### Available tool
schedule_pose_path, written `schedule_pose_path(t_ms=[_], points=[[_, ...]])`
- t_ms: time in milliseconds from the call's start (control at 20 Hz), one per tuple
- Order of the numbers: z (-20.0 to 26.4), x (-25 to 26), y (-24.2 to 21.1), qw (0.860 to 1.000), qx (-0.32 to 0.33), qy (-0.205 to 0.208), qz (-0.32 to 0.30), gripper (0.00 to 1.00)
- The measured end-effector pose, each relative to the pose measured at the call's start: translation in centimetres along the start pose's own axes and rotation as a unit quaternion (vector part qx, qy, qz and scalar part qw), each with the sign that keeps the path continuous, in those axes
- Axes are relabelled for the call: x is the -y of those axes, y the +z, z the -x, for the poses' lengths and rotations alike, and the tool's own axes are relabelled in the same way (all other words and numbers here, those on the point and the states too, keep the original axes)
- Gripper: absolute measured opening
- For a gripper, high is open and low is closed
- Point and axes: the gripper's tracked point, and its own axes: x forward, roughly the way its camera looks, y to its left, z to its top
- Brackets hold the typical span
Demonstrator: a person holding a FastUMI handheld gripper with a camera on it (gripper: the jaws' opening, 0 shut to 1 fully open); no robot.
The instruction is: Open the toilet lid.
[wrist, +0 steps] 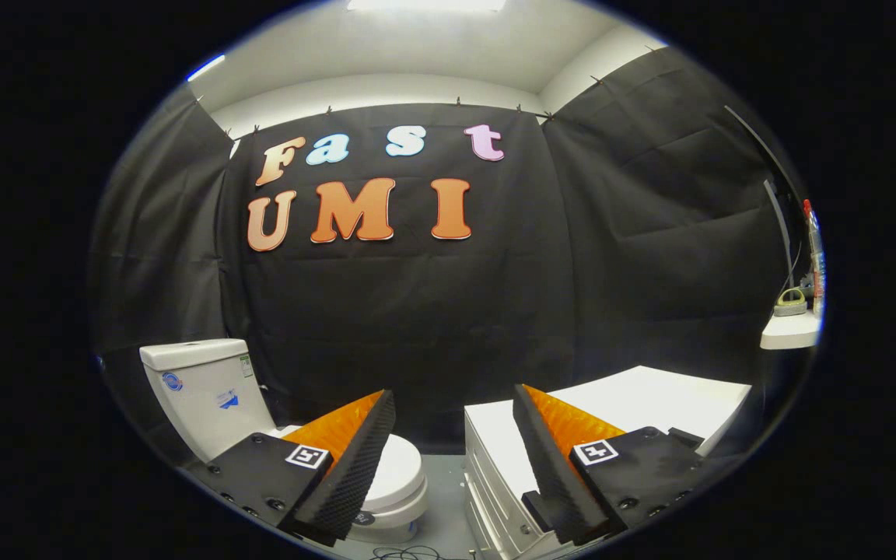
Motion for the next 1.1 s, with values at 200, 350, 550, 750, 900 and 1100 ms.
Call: schedule_pose_path(t_ms=[200, 350, 550, 750, 900, 1100], points=[[0.0, -1.5, -1.5, 1.0, -0.025, 0.018, -0.004, 0.98], [-0.1, -2.7, -1.5, 0.999, -0.033, 0.026, -0.001, 0.98], [-0.5, -5.6, -1.5, 0.998, -0.036, 0.045, -0.011, 0.98], [-0.7, -8.9, -2.6, 0.996, -0.043, 0.064, -0.033, 0.99], [-0.8, -10.7, -4.7, 0.995, -0.054, 0.068, -0.045, 0.99], [-1.0, -12.9, -8.3, 0.991, -0.071, 0.078, -0.085, 0.96]])
